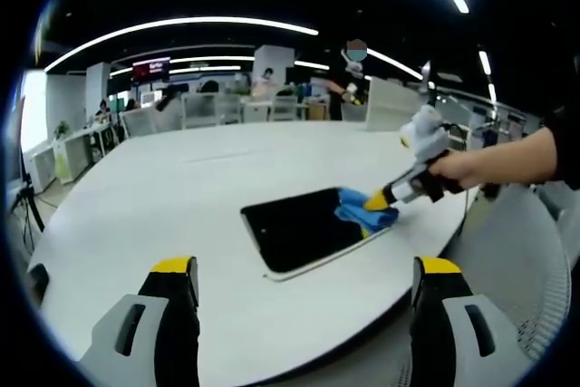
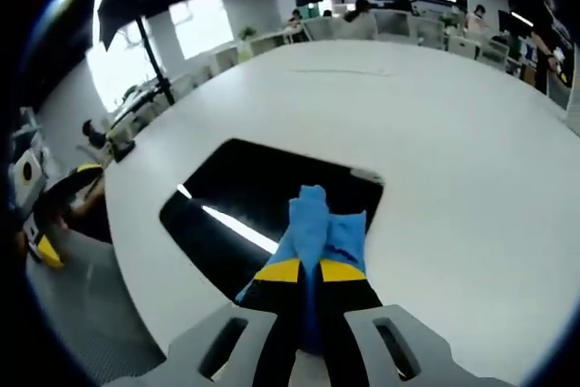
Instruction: Wipe the mirror surface with the cleaning cloth until all visible marks leave the cleaned area.
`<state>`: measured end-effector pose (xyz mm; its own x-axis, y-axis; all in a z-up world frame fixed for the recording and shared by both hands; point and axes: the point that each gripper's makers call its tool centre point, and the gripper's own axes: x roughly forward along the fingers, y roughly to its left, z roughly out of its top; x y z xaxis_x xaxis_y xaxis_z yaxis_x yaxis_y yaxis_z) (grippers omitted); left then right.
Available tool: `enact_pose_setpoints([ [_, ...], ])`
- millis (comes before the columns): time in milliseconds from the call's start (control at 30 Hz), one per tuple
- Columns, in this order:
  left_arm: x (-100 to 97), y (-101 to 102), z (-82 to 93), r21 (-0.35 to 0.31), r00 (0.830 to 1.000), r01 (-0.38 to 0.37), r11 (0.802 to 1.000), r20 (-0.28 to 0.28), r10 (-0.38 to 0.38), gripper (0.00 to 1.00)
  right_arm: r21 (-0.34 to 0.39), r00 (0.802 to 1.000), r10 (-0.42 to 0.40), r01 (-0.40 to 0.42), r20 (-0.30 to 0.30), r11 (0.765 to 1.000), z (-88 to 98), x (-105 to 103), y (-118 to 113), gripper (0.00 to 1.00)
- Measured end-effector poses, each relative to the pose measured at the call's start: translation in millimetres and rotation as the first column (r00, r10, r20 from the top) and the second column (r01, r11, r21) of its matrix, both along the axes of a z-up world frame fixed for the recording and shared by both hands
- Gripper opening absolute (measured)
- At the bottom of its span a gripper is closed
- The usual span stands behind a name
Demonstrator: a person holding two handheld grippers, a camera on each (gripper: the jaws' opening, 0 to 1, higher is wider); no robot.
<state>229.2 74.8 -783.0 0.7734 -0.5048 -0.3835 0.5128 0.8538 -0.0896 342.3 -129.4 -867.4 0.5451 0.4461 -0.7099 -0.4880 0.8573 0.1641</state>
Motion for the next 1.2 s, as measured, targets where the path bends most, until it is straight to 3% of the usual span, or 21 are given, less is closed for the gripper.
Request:
enact_pose_setpoints([
  [300, 0.2, 0, 0.0, 0.000, 1.000, -0.001, 1.000, 0.001, 0.001, 0.98, 0.021, 0.999, -0.037, 0.037, -0.007, 0.999, 0.4, 15, -1, 0.01],
  [733, 0.8, 0, 0.1, -0.001, 1.000, 0.000, 1.000, 0.002, 0.000, 0.98, -0.015, 0.999, -0.044, 0.045, 0.027, 0.999, 0.6, 35, -1, 0.01],
  [867, 0.5, -1, -0.2, -0.002, 1.000, 0.003, 1.000, 0.000, -0.003, 0.98, -0.095, 0.998, 0.016, -0.009, 0.069, 0.995, 0.5, 42, -1, 0.01],
  [1200, -0.3, -1, -0.7, -0.006, 1.000, 0.006, 1.000, -0.005, -0.006, 0.98, -0.119, 0.996, 0.005, 0.005, 0.084, 0.993, 0.4, 56, -1, 0.01],
])
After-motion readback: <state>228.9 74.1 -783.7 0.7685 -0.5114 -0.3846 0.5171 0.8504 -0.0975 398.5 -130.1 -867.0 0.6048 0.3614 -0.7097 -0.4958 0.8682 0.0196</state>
